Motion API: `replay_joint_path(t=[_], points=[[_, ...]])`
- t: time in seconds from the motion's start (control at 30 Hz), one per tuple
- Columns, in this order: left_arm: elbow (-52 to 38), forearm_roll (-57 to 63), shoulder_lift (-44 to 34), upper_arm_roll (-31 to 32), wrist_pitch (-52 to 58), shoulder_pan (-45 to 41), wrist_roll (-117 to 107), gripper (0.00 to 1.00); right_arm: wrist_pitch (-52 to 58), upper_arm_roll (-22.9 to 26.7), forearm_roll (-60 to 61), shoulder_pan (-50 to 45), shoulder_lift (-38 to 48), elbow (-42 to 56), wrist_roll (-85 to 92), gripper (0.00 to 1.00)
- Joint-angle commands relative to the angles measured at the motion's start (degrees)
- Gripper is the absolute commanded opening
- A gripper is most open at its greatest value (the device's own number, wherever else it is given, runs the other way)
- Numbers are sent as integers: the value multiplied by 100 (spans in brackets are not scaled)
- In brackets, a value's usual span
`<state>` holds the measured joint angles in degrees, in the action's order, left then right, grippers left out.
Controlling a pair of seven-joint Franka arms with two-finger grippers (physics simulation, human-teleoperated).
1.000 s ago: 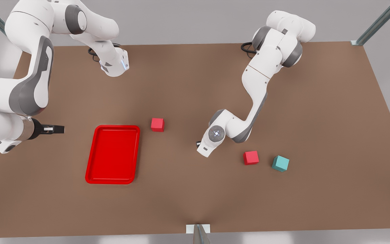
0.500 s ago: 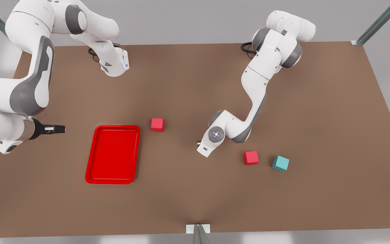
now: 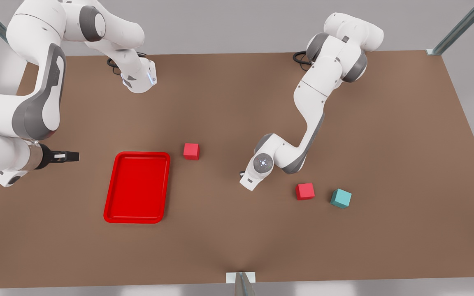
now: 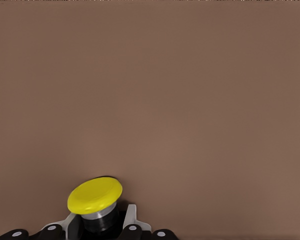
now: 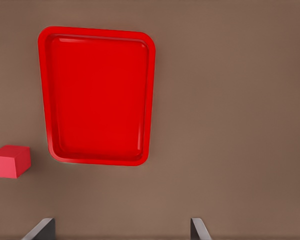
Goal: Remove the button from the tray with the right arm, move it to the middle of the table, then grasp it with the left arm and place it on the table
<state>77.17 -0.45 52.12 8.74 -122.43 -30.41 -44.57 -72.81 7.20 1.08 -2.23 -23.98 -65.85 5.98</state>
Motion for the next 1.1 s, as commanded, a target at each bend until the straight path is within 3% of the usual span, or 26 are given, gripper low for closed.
replay_joint_path(t=[0.0, 0.23, 0.57, 0.7, 0.83, 1.07], points=[[-9, -26, -17, -12, 9, 0, 98, 42, 4, 1, 6, -6, 8, 2, 35, 100], [-18, 1, -53, -126, 9, -53, 1, 42, 4, 1, 6, -6, 8, -6, 35, 100], [-18, 18, -202, -1331, 413, -1283, -1061, 42, -5, 1, -12, -15, 25, 2, 44, 100], [-18, 18, -202, -2218, 773, -2065, -2459, 42, -49, -17, 6, -129, 25, 11, 44, 100], [-18, 730, -185, -2236, 949, -2153, -4208, 42, -40, -17, 15, -243, 17, 2, 9, 100], [-53, 2285, -150, -2236, 3101, -2461, -7319, 42, -49, -87, 155, -234, 8, -6, 18, 100]])
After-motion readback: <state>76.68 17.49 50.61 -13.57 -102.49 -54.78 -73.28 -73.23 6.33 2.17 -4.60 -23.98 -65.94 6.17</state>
